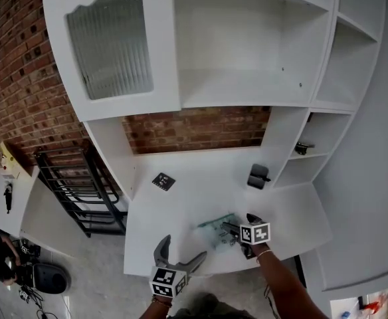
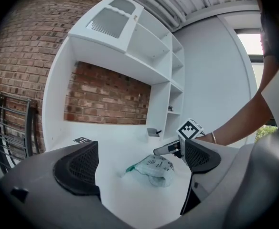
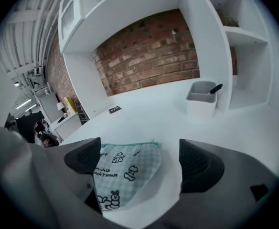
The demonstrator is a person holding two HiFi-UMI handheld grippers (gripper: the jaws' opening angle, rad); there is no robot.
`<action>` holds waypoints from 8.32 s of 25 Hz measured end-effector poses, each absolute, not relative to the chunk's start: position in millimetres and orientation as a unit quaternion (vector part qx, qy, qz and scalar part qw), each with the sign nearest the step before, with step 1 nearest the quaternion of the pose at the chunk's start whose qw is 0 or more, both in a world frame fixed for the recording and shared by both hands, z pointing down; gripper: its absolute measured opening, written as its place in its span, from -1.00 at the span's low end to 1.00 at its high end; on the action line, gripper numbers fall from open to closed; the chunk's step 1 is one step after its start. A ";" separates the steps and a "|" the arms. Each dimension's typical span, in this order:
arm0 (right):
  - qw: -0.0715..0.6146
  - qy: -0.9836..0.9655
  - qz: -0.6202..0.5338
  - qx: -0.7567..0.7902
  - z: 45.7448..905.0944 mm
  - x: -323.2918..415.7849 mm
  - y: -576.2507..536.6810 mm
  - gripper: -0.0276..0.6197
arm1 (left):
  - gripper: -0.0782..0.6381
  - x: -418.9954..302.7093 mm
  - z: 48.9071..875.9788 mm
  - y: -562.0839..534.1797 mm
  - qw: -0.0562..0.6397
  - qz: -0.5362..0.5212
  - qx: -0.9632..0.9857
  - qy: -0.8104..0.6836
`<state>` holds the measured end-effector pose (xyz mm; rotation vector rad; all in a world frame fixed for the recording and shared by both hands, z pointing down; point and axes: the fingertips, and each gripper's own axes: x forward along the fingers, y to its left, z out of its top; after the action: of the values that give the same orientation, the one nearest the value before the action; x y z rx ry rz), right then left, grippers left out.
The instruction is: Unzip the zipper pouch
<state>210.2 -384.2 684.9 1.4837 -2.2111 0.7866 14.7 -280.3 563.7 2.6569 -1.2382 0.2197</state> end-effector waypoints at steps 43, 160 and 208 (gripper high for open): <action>0.118 -0.863 0.233 0.432 622.7 163.7 -351.1 -0.82 | 0.79 24.0 591.8 -277.0 0.150 0.097 0.895 -0.410; 0.333 -0.826 -0.335 0.307 500.5 72.3 -228.2 -0.86 | -0.18 81.3 485.5 -215.9 0.146 0.138 0.951 -0.236; 0.506 -0.685 -0.442 0.281 532.1 73.9 -237.9 -0.86 | -0.40 86.8 512.3 -214.9 0.122 0.203 0.930 -0.281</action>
<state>73.9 -237.9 532.1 0.6781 -1.6527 -1.0655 86.8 -214.9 512.3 2.7136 -0.8200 0.5935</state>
